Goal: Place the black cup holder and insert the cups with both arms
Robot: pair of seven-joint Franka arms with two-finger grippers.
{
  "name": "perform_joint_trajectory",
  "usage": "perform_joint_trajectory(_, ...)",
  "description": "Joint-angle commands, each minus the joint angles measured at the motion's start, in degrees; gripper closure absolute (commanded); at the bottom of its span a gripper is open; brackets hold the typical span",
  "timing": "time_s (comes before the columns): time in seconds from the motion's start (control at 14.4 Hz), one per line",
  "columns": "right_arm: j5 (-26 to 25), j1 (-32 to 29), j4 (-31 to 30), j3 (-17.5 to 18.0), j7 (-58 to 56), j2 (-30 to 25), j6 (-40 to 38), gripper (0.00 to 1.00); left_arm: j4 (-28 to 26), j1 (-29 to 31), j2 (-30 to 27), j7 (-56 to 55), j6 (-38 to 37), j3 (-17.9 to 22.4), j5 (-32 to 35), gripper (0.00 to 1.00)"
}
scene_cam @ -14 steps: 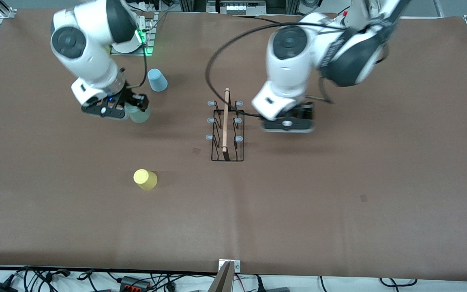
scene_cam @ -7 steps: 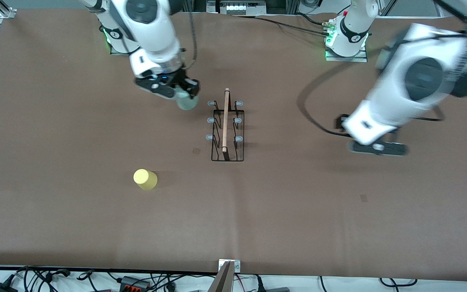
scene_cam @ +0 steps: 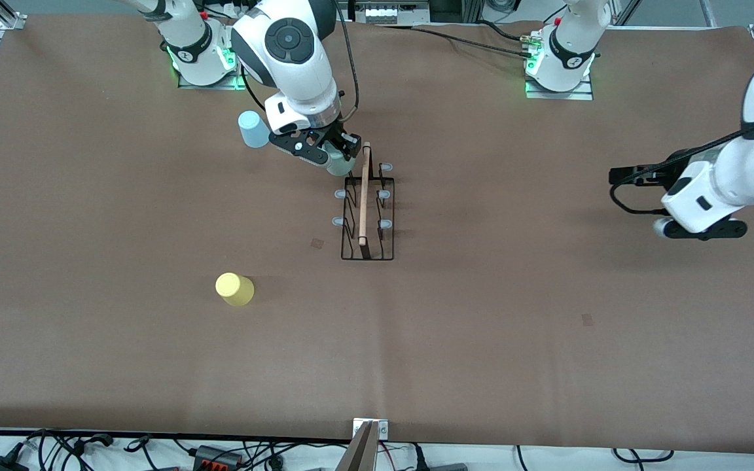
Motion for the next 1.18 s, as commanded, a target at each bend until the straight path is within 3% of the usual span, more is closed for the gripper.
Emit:
perform_joint_trajectory(0.0, -0.1, 0.2, 1.3, 0.2, 0.3, 1.1, -0.3, 0.93, 0.9, 2.3, -2.3, 2.7, -0.7, 0.3, -1.1, 0.0)
perform_joint_trajectory(0.07, -0.1, 0.2, 1.3, 0.2, 0.3, 1.2, -0.2, 0.78, 1.8, 1.8, -3.5, 5.3, 0.8, 1.0, -0.7, 0.0)
perform_joint_trajectory(0.14, -0.1, 0.2, 1.3, 0.1, 0.1, 1.4, -0.2, 0.5, 1.2, 0.7, -5.8, 7.7, 4.0, 3.0, 0.6, 0.0)
perform_joint_trajectory(0.21, -0.1, 0.2, 1.4, 0.1, 0.0, 1.6, -0.2, 0.3, -1.5, -2.1, -8.7, 9.6, 7.1, 7.8, 0.9, 0.0)
perform_joint_trajectory(0.28, -0.2, 0.2, 1.4, 0.1, 0.0, 1.6, -0.1, 0.0, -5.6, -7.4, -12.1, 10.7, 10.7, 14.6, 0.3, 0.0)
perform_joint_trajectory(0.42, -0.2, -0.2, 1.7, 0.1, -0.4, 1.2, -0.3, 0.0, -11.0, -19.0, -15.9, 10.8, 15.7, 27.6, -0.5, 0.0)
perform_joint_trajectory(0.49, -0.2, -0.6, 1.7, -0.2, -1.2, 0.7, -0.5, 0.0, -12.7, -22.4, -17.0, 10.7, 16.6, 30.8, -0.6, 0.0)
perform_joint_trajectory(0.7, 0.3, -4.7, 1.8, -1.1, -10.6, -1.9, -2.1, 0.0, -18.8, -23.5, -20.5, 10.7, 25.0, 32.1, -3.9, 0.0)
perform_joint_trajectory(0.98, 0.1, -11.1, 1.8, -8.7, -36.7, -2.1, -4.8, 0.0, -18.0, -23.4, -20.1, 10.8, 23.8, 31.3, -3.9, 0.0)
perform_joint_trajectory(1.11, -0.3, -11.9, 1.9, -15.2, -51.2, 0.6, -2.6, 0.0, -17.3, -23.5, -20.1, 10.8, 23.4, 30.1, -3.9, 0.0)
